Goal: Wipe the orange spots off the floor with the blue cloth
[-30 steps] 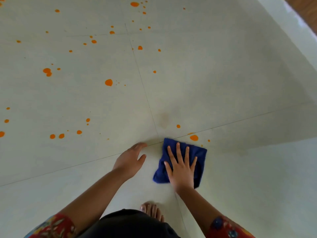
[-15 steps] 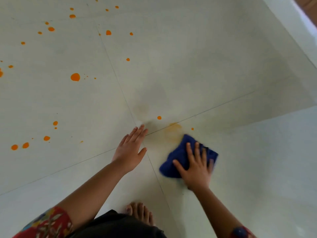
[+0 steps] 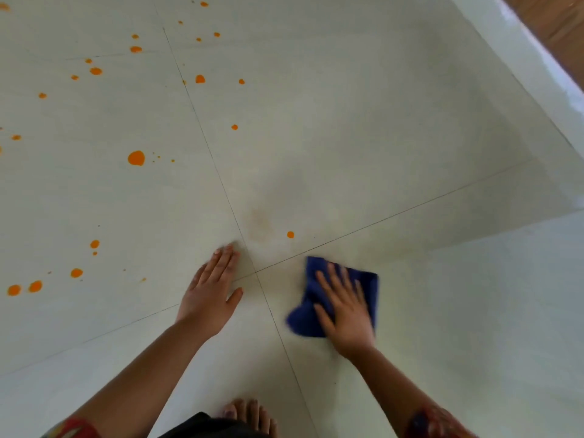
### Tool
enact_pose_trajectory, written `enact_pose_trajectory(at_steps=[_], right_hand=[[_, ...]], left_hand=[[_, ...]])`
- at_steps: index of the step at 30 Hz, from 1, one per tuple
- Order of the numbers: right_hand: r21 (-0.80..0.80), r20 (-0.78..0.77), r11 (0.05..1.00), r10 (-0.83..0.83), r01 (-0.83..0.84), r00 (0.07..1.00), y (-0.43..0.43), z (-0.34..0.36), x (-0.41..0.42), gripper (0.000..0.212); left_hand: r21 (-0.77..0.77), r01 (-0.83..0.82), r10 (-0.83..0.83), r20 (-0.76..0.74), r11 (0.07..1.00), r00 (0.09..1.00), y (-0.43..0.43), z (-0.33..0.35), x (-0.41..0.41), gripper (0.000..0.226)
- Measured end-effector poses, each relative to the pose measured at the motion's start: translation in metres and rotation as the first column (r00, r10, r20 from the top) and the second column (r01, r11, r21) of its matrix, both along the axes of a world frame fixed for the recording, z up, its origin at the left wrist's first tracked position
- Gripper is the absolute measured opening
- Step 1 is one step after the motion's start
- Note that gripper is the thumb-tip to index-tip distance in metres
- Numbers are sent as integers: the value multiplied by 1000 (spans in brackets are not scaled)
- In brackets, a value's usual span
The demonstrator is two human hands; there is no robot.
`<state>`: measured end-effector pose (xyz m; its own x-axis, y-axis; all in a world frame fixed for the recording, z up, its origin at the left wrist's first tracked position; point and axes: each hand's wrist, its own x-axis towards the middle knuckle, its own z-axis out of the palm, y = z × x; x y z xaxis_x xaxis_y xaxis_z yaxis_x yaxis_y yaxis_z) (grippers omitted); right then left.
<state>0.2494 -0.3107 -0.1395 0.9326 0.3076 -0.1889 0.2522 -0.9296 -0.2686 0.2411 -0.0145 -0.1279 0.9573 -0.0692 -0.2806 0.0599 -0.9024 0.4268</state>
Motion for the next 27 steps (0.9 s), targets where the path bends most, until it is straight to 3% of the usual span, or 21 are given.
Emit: enact_pose_trajectory(at_steps=[2,4,6,8,10,11,13,15,18,20,21,23,25,27], right_hand=[[-24,43,972,-233,234,972,-40,-2,16,63],[-94,56,875,-471,475,880,-45,1,67,71],[-82,70,848,-519,524,852,-5,3,119,80],[-57,83,941,-327,332,941,57,2,132,78],[-24,69,998,67,-65,995,98,-5,94,65],[0,48,968,252,-253,966,100,-7,63,61],[48,-2,911,409,-409,912,69,-2,27,61],[30,28,955,295,-296,955,26,-5,41,62],[-81,79,976,-195,201,978,23,-3,109,66],[-98,89,953,-279,287,956,68,0,134,73],[-96,79,973,-204,211,976,92,-1,131,72],[-46,75,994,101,-97,992,121,-7,95,65],[-11,29,926,378,-378,925,112,-6,38,61],[15,7,869,495,-495,869,80,-1,22,62]], left_hand=[[38,27,-27,-2,999,1000,-1,-5,-2,76],[45,25,-26,12,999,1000,-4,-9,-4,80],[42,14,-15,29,999,999,-3,-10,-3,80],[43,22,-23,35,999,999,-1,-12,-3,79],[13,18,-19,55,1000,998,3,-13,-3,75],[-6,17,-16,58,1000,998,5,-13,-3,72],[-32,25,-23,64,999,998,9,-13,-4,68],[-50,30,-26,77,998,997,8,-13,-6,67],[-55,16,-11,94,998,996,6,-15,-8,68],[-67,2,6,109,998,994,4,-15,-7,67],[-87,-17,27,115,996,993,4,-15,-6,67],[-141,-93,111,128,986,986,6,-13,-5,64],[-124,-149,166,142,981,976,10,-11,-8,62],[-77,-168,178,156,983,972,15,-11,-14,62]])
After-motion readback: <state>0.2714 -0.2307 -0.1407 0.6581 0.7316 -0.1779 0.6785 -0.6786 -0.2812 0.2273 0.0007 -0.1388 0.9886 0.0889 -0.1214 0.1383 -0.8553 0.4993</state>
